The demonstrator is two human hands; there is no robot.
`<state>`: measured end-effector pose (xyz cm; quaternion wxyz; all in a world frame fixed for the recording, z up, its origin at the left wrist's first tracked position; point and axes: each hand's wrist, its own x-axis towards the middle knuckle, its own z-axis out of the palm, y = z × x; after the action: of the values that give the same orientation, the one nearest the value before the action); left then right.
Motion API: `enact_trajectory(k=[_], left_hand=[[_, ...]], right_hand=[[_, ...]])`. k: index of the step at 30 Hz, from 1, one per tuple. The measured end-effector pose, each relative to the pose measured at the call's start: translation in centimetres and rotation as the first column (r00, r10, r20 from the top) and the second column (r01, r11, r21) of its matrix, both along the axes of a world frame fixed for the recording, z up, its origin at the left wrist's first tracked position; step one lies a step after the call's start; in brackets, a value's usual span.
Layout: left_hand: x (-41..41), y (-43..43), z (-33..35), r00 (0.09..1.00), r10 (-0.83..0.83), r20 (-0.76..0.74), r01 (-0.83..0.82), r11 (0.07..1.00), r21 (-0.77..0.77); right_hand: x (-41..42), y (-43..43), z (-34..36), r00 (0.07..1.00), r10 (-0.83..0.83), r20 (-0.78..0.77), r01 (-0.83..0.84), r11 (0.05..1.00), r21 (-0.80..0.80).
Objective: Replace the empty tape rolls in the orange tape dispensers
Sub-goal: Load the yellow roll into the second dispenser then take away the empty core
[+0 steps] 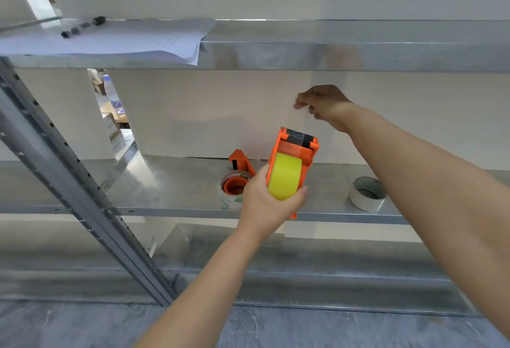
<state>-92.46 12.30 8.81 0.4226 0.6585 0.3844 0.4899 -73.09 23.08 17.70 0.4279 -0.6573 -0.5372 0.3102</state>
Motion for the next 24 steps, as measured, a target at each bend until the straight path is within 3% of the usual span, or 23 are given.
enact_trajectory(k=[6, 9, 12, 17, 21, 24], left_hand=[[-0.3, -1.0, 0.6, 0.997, 0.072, 0.042, -0.073, 0.996, 0.044], [-0.2, -1.5, 0.7, 0.994, 0.105, 0.032, -0.106, 0.992, 0.066], [-0.4, -1.4, 0.5, 0.991, 0.132, 0.026, -0.133, 0.990, 0.053], [-0.6, -2.2, 0.5, 0.995, 0.095, 0.040, -0.097, 0.995, 0.040], [-0.2, -2.6, 0.9, 0.993, 0.091, 0.074, -0.094, 0.995, 0.034], [-0.3, -2.6, 1.1, 0.993, 0.095, 0.068, -0.097, 0.995, 0.028]], right_hand=[[-0.3, 0.2, -1.3, 0.984, 0.004, -0.178, -0.007, 1.000, -0.017], [-0.2, -0.1, -2.8, 0.929, 0.023, -0.370, -0.057, 0.995, -0.081], [0.3, -0.3, -3.7, 0.884, 0.026, -0.466, -0.079, 0.992, -0.095], [0.6, -1.0, -4.2, 0.890, 0.051, -0.453, -0.107, 0.989, -0.099], [-0.3, -2.2, -5.2, 0.936, 0.086, -0.342, -0.139, 0.981, -0.135], [-0.6, -3.0, -6.5, 0.892, 0.201, -0.404, -0.327, 0.905, -0.272]])
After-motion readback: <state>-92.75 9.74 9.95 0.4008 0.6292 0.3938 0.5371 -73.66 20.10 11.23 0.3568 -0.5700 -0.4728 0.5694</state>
